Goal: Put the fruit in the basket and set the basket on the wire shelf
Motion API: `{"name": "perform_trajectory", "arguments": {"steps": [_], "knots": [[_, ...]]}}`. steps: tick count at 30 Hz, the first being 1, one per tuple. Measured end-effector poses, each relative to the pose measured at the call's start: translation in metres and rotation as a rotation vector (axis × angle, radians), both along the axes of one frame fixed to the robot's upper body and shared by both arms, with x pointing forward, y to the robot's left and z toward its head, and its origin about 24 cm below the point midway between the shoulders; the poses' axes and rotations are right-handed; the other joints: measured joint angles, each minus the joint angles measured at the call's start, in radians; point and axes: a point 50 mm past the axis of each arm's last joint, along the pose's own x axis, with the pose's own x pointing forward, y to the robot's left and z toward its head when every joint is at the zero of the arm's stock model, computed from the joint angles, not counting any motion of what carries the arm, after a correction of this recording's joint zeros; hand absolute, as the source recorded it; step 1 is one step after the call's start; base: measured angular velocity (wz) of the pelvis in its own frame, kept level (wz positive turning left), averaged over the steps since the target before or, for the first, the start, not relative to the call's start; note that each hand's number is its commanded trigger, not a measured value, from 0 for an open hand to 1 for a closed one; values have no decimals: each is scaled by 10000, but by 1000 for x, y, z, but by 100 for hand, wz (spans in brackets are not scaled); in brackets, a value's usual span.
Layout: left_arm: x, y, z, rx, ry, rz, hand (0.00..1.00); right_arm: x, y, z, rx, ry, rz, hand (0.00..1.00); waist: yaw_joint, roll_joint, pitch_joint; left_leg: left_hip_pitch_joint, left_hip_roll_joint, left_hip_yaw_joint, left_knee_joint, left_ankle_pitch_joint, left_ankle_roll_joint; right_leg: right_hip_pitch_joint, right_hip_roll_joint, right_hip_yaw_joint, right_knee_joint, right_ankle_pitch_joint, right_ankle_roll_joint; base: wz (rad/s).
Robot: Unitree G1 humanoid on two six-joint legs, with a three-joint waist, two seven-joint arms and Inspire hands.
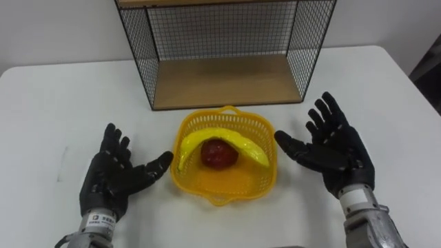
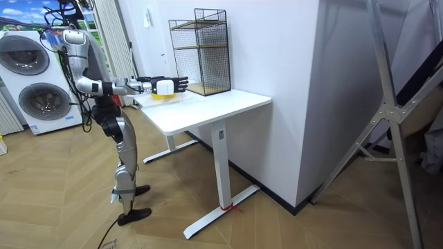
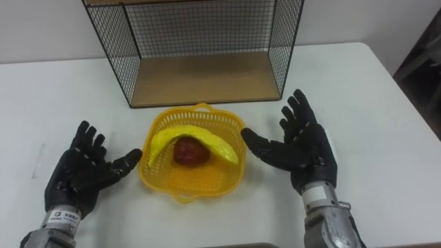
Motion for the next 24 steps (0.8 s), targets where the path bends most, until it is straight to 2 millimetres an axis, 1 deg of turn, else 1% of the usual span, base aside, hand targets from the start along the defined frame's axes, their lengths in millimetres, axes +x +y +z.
{"name": "perform_trajectory", "arguments": {"steps": [6,14,20,22,24], "knots": [[0,-2,0,-63,-5,-143,0,0,7,-2,112,17,471,0,4,-8,2,64,-2,70,-8,2,3,24,-11,22,-4,0,1,-3],[0,-12,-2,-532,16,-486,0,-2,22,-10,336,236,1408,0,-15,-10,5,81,13,84,-10,1,3,66,-2,23,-3,3,-2,0],[0,-14,-2,-675,-26,-641,0,-3,25,-14,417,356,1649,0,-12,-22,15,81,13,82,-8,1,3,76,-3,13,-5,4,-3,0],[0,-13,-2,-1297,-68,-433,0,-4,26,-19,562,569,1625,0,-10,-3,26,78,8,79,-16,1,3,72,-5,7,-6,4,-2,0],[0,-13,-2,-1647,-89,-311,0,-5,28,-20,758,592,1663,0,-13,31,49,78,7,78,-19,1,3,68,-5,6,-6,4,-2,0]]}}
